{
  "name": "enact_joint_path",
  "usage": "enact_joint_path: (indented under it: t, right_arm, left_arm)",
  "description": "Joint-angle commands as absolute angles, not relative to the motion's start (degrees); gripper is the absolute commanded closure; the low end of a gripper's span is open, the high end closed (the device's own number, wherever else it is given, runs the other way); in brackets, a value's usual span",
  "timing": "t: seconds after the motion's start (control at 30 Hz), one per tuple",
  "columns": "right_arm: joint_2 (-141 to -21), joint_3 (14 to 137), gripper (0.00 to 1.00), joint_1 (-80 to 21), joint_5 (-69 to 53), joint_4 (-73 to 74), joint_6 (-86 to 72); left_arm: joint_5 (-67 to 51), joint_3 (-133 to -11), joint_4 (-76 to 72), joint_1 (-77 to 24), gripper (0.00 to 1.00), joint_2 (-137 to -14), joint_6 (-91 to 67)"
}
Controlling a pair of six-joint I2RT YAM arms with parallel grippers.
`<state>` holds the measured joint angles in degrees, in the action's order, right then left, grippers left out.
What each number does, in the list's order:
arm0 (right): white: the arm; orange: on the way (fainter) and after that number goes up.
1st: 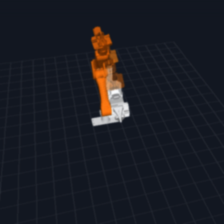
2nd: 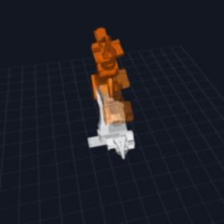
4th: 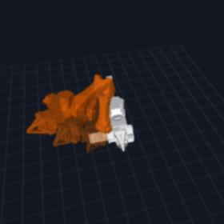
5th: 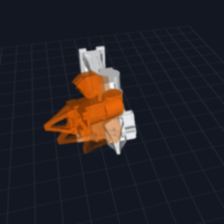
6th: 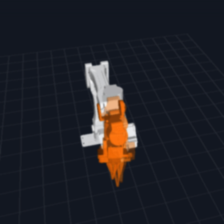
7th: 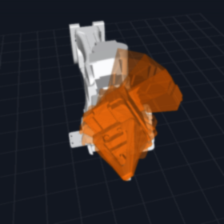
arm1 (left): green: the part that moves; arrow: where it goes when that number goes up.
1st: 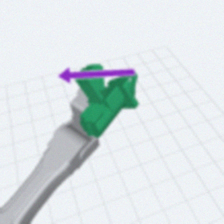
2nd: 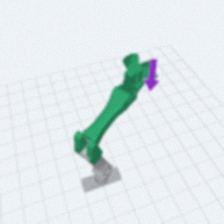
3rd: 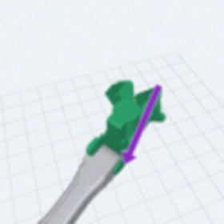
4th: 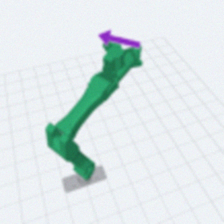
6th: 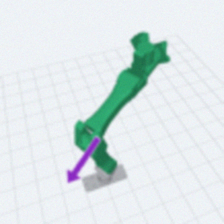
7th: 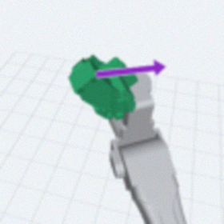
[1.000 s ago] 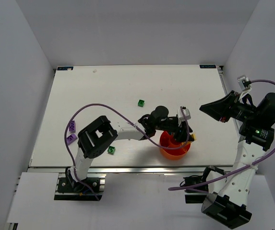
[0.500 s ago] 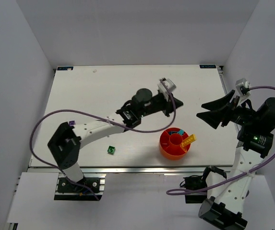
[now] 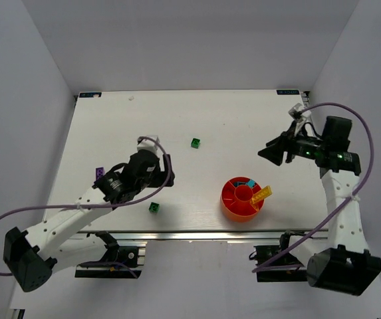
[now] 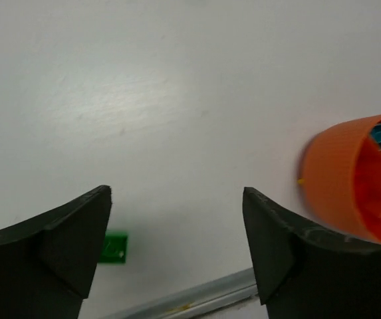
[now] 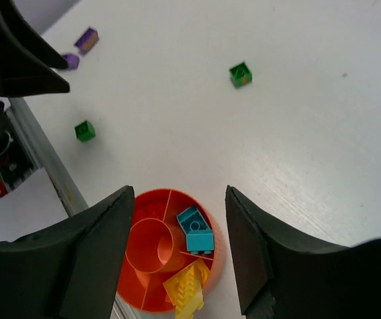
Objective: Sort the legos into containers by color
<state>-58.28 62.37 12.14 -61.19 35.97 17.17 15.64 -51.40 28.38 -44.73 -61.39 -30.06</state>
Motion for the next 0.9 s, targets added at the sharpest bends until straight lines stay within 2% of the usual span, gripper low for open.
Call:
enact_joint_path:
  t: [0.0, 0.03, 0.17, 0.27, 0.37, 0.6, 0.73, 0.87]
  right_arm:
    - [-62.4, 65.2, 0.37, 4.3, -49.9, 36.7, 18.9]
    - [-63.5, 66.5, 0.36, 1.3, -45.7, 36.4, 17.7]
    - [-69.8, 70.4, 0.20, -7.0, -35.8, 35.8, 16.7]
    - [-75.0, 73.8, 0.15, -10.7, -32.3, 37.1, 17.2]
    - [-79.3, 75.9, 0.16, -13.2, -30.7, 37.4, 17.4]
    - [-83.9, 78.7, 0.19, -15.5, -29.4, 36.1, 16.2]
    - [-83.4, 76.8, 0.19, -15.6, -29.9, 34.7, 15.8]
    - [-81.9, 75.2, 0.19, -15.6, -29.9, 33.8, 15.9]
  left_arm:
    - [22.0, -48.1, 40.9, -43.9, 0.08, -55.1, -39.7]
    - [22.1, -47.2, 43.1, -43.9, 0.07, -54.2, -40.8]
    - [23.2, -46.0, 46.3, -43.9, 0.06, -57.6, -43.7]
    - [22.2, -45.4, 47.2, -43.9, 0.06, -64.7, -44.4]
    - [21.6, -45.3, 46.3, -45.4, 0.06, -70.5, -44.6]
    - [19.2, -43.9, 42.6, -45.4, 0.11, -74.9, -45.0]
    - [17.5, -43.5, 41.1, -45.4, 0.17, -78.5, -44.7]
    - [17.1, -44.0, 39.8, -45.4, 0.32, -80.5, -43.8]
